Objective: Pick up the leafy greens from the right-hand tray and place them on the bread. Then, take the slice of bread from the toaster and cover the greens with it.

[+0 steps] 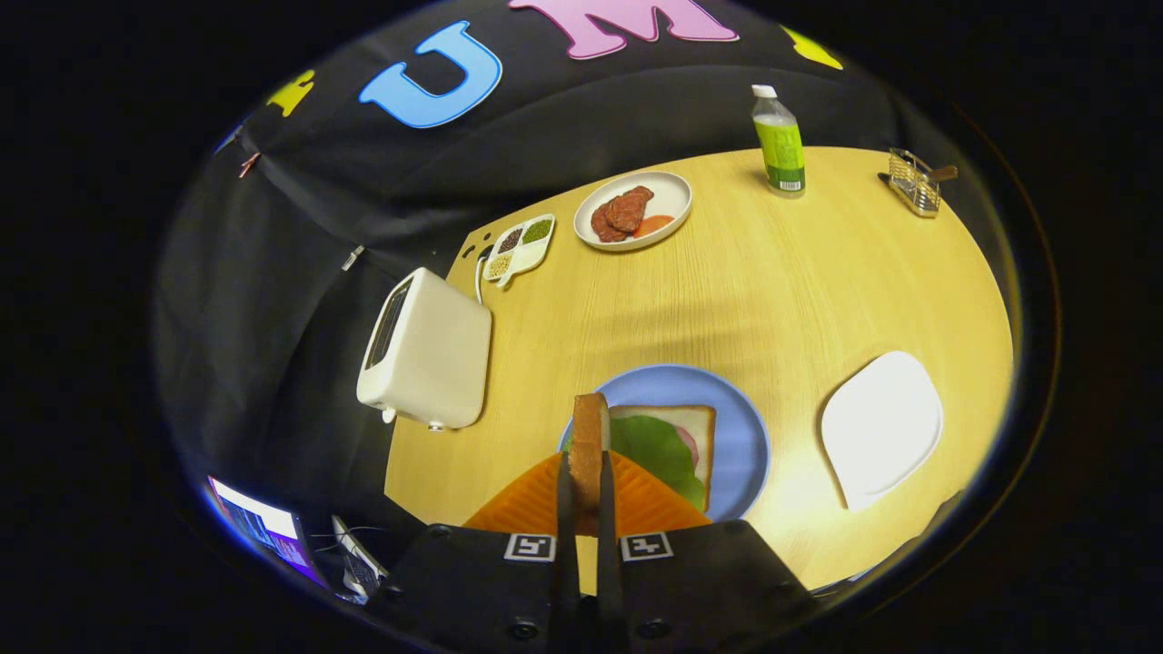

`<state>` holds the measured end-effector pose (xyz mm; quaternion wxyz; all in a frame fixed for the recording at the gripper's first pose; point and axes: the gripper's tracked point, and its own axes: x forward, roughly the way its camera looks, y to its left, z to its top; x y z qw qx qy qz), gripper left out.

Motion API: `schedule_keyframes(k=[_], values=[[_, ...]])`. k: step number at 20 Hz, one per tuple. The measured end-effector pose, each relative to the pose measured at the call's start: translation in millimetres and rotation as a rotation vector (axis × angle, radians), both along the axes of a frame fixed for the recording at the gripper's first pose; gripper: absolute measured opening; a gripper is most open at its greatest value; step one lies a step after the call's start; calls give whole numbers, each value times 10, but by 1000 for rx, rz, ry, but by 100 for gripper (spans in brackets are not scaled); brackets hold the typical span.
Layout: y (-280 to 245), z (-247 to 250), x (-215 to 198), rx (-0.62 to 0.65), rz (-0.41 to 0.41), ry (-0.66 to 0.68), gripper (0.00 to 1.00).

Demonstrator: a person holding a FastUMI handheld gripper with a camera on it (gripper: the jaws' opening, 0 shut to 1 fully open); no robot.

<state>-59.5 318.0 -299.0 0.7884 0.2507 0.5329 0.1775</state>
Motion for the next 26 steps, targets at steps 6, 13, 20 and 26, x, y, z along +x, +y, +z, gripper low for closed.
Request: schedule_keyframes(k=[6,13,20,26], values=[[23,-164,75,51,-49,17,11],[-376,-627,-26,-10,-116,83,11],[-556,-957,-73,-96,-121,120,33],[-619,-1029,-130,-134,-99,118,42]])
